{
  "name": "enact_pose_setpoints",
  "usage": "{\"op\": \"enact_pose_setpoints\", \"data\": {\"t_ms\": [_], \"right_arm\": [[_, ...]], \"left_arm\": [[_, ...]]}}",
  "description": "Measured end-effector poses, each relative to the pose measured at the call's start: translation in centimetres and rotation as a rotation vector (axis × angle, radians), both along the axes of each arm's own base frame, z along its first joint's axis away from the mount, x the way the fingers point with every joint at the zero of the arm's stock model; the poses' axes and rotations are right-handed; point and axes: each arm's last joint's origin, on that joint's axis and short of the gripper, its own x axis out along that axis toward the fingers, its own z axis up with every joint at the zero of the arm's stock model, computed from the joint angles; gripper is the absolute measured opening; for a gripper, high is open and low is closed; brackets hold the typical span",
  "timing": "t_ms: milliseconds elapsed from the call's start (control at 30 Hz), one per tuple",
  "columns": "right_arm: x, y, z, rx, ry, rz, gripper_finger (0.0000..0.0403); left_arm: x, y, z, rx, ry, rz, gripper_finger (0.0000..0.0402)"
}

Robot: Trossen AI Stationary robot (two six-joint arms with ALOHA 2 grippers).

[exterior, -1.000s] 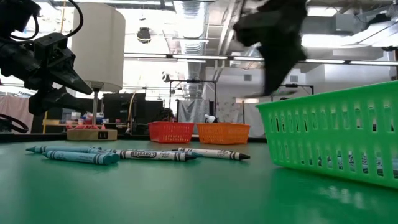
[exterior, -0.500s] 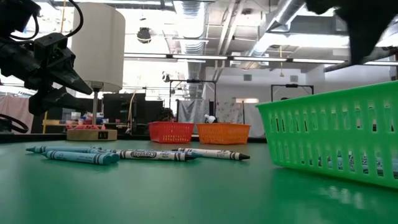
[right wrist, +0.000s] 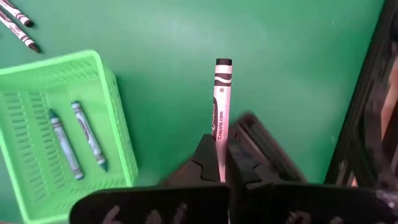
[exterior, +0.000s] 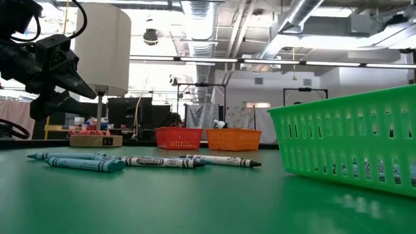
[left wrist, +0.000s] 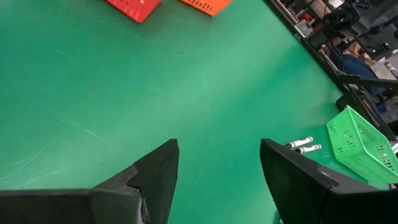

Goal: Sort crayons
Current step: Put the black crayon into the black bin

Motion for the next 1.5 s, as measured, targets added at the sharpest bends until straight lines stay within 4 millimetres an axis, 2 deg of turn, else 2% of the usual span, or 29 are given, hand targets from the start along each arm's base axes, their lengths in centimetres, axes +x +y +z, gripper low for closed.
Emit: {"op": "enact_pose_setpoints", "data": {"t_ms": [167,367,467,667,900,1233,1367,1500], "right_arm": [[-0.6,2.0,-1.0,0.045,0.013,0.033,0.0001],[0.8,4.3,-3.3,0.106,0.029,0.032,0.0001],[1.2,5.2,-4.4,0.123,0.045,0.033,0.0001],[0.8,6.3,-5.9,0.138,0.143,0.03,0.0001],[0.3,6.5,-5.9,0.127,0.17,0.059,0.001],[0.5,6.3,-5.9,0.125,0.174,0.066,0.0081],[0.5,6.2,-5.9,0.114,0.175,0.069,0.0088],[1.6,5.7,-5.3,0.072,0.106,0.125,0.0087]], "left_arm": [[0.0,0.0,0.0,0.0,0.0,0.0,0.0215],[0.0,0.0,0.0,0.0,0.0,0.0,0.0215],[0.0,0.0,0.0,0.0,0.0,0.0,0.0215],[0.0,0.0,0.0,0.0,0.0,0.0,0.0215],[0.0,0.0,0.0,0.0,0.0,0.0,0.0215],[0.0,0.0,0.0,0.0,0.0,0.0,0.0215],[0.0,0.0,0.0,0.0,0.0,0.0,0.0215],[0.0,0.0,0.0,0.0,0.0,0.0,0.0215]]}}
